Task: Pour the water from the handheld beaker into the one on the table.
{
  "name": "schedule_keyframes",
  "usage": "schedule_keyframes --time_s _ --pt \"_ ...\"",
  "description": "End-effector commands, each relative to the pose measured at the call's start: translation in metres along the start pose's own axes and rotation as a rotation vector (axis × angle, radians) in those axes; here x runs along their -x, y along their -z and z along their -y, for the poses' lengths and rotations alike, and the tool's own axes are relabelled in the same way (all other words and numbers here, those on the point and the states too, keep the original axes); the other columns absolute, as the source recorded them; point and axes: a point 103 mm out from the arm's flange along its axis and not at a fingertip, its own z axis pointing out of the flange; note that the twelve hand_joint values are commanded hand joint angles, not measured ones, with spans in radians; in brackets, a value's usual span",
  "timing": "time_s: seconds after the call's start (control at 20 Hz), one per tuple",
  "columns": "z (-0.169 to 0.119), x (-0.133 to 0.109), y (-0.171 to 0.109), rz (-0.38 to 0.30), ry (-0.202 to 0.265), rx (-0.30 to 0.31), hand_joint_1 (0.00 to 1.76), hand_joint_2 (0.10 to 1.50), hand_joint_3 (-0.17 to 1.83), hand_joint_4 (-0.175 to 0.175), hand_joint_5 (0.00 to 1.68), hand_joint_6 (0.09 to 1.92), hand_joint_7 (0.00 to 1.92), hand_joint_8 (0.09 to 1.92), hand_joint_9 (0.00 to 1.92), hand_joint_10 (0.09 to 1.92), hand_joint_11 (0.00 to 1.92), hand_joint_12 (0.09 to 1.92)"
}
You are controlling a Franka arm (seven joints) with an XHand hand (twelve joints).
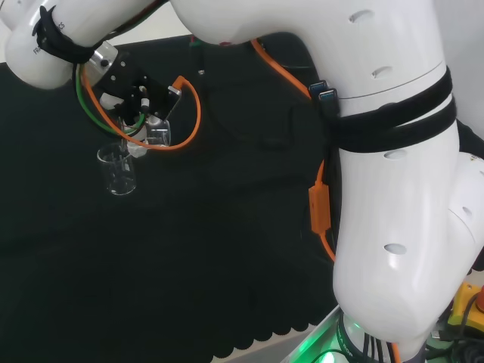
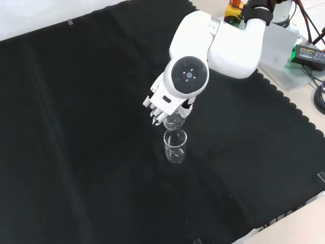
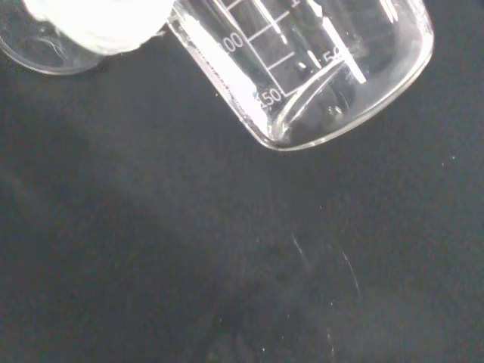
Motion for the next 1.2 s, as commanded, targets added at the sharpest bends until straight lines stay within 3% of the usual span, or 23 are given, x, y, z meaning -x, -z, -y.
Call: schedule_keyframes --time_s 0.05,1.0,1.2 --pt "0.002 0.006 -0.003 0.004 -0.006 0.006 1.25 1.19 -0.17 -0.123 0.86 1.15 1.12 1.0 1.13 1.13 0.95 0.94" --pt "0.001 0.005 0.002 0.024 -0.008 0.001 1.25 1.19 -0.17 -0.125 0.86 1.15 1.12 1.0 1.13 1.12 0.96 0.93" --pt "-0.004 -0.003 0.017 0.047 -0.004 -0.004 1.25 1.19 -0.17 -0.125 0.86 1.15 1.12 1.0 1.13 1.12 0.96 0.93"
